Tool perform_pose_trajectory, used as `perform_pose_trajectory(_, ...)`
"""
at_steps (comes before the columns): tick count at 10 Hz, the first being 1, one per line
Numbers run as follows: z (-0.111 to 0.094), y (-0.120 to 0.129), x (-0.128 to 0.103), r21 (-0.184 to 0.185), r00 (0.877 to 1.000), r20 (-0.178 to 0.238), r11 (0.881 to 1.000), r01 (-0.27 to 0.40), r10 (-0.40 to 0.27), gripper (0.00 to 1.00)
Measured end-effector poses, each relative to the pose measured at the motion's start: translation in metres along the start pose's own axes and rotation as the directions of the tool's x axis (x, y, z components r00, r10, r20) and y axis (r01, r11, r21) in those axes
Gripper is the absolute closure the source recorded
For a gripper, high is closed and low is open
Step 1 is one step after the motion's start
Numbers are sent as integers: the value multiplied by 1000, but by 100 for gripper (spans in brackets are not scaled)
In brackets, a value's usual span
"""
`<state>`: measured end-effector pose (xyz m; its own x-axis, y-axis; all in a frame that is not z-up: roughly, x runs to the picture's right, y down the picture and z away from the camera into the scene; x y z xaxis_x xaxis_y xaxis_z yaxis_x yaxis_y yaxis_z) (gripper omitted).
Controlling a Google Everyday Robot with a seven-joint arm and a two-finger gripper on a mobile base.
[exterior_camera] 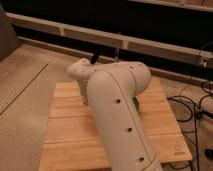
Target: Place the pepper on the white sponge
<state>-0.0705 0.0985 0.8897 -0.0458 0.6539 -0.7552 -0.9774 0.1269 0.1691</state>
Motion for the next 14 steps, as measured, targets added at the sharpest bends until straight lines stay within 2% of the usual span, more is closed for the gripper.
perform_pose_trajectory(5,14,-26,13,16,998,-26,998,-55,55,100)
perform_pose_trajectory(6,14,-29,14,16,998,-24,998,-62,63,97)
perform_pose_trajectory(8,9,-37,10,15,997,3,997,-78,78,75)
perform_pose_trajectory(10,8,-37,9,17,997,12,997,-78,78,67)
perform_pose_trajectory(12,8,-37,9,17,997,12,997,-78,78,68)
perform_pose_trajectory(14,8,-37,9,17,997,12,997,-78,78,75)
